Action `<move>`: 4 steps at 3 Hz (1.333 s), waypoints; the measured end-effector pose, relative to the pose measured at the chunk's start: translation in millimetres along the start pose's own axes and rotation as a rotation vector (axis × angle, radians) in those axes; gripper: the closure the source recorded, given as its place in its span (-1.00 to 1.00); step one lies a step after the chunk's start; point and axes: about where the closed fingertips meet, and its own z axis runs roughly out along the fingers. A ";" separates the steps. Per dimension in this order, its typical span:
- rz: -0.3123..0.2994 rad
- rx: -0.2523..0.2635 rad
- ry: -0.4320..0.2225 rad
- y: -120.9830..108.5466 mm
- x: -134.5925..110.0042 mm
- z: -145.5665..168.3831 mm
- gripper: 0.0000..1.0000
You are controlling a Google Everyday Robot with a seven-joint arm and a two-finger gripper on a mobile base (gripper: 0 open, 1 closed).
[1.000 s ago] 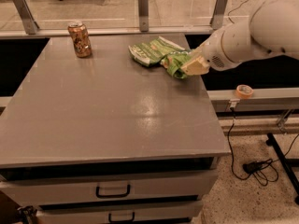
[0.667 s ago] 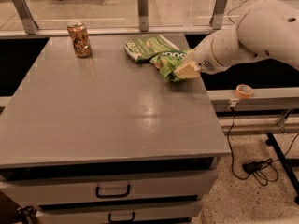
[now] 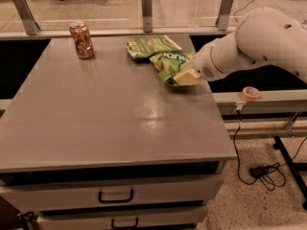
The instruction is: Move green rice chip bag near green jalapeno chip bag
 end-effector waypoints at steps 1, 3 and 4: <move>-0.020 -0.019 -0.016 -1.2 -10.3 -23.2 -0.90; -0.138 -0.005 -0.091 -23.4 -39.9 -164.2 -1.00; -0.167 -0.004 -0.109 -24.1 -49.5 -179.7 -1.00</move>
Offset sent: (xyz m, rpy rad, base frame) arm -0.0690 -0.0613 0.1547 -0.0268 -0.0850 0.1387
